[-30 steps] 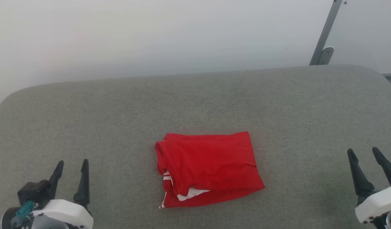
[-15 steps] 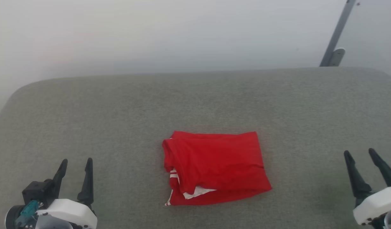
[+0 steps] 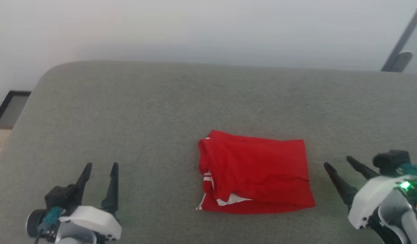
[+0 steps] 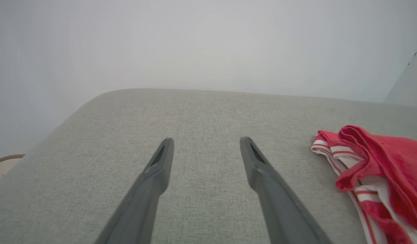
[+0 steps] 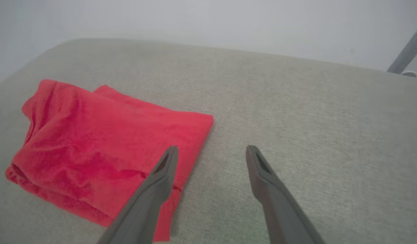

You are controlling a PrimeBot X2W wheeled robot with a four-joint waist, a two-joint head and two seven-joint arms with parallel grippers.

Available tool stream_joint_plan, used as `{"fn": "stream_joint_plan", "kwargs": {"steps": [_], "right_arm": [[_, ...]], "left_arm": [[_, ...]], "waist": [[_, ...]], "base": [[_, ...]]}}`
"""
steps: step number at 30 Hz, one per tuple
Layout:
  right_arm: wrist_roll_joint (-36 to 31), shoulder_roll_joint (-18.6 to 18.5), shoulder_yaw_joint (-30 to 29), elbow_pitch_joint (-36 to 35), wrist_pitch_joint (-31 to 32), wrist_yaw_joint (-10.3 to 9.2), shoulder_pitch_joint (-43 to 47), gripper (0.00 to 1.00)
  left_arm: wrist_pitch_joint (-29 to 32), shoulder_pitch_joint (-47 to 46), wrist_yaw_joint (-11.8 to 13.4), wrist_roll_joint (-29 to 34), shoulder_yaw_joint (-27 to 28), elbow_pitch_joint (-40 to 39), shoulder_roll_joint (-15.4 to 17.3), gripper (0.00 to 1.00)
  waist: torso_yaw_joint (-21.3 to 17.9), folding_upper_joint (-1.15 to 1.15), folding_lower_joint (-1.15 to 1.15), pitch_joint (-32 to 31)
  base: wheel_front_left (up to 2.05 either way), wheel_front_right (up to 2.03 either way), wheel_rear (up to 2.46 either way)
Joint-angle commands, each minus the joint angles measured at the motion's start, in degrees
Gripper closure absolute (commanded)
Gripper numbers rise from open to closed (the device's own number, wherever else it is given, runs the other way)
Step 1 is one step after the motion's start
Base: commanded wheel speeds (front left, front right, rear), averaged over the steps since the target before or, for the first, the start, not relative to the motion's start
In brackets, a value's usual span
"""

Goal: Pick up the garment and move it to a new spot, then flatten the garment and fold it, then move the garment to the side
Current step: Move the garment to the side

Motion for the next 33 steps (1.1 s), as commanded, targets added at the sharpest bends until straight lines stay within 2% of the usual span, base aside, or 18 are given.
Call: {"fn": "stream_joint_plan", "kwargs": {"steps": [1, 2, 14, 21, 22, 23, 30, 33], "right_arm": [[0.5, -0.3, 0.4, 0.5, 1.0, 0.00, -0.9, 0.00], [2.1, -0.7, 1.7, 1.7, 4.7, 0.00, -2.6, 0.00], [8.0, -3.2, 6.1, 4.8, 26.1, 0.01, -9.5, 0.00], [8.0, -1.4, 6.7, 7.9, 33.6, -0.01, -11.2, 0.00], [7.7, -1.2, 6.8, 8.4, 34.1, -0.01, -11.4, 0.35], [7.6, -0.9, 6.6, 8.7, 34.2, -0.01, -11.6, 1.00], [7.2, -0.2, 5.2, 8.2, 34.0, -0.05, -13.0, 1.00], [6.7, -1.5, 3.4, 6.4, 33.4, -0.08, -13.9, 1.00]], "left_arm": [[-0.2, -1.0, 0.0, 0.4, -0.3, 0.0, -0.2, 0.00], [-0.2, -1.5, 0.0, 0.6, -1.0, 0.1, -0.9, 0.00], [-0.2, -5.0, -0.1, 0.4, -2.7, 1.1, -2.9, 0.00], [-0.2, -6.3, -0.1, -0.2, -2.7, 1.7, -3.4, 0.00], [-0.2, -6.5, -0.1, -0.2, -2.8, 1.8, -3.4, 0.00], [-0.2, -6.7, -0.1, -0.3, -2.9, 1.9, -3.4, 0.00], [-0.2, -7.5, -0.1, -0.7, -2.8, 2.2, -3.2, 0.00], [-0.2, -8.1, -0.1, -0.5, -2.8, 1.9, -2.7, 0.00]], "waist": [[1.5, 0.00, 0.00, 1.3], [2.6, 0.00, 0.00, 2.2], [7.2, 0.00, 0.00, 7.3], [8.2, 0.00, 0.00, 8.9], [8.3, 0.00, 0.00, 9.1], [8.3, 0.00, 0.00, 9.2], [7.9, 0.00, 0.00, 9.6], [6.6, 0.00, 0.00, 9.8]], "base": [[0.00, 0.00, 0.00], [0.00, 0.00, 0.00], [0.00, 0.00, 0.00], [0.00, 0.00, 0.00], [0.00, 0.00, 0.00], [0.00, 0.00, 0.00], [0.00, 0.00, 0.00], [0.00, 0.00, 0.00]]}}
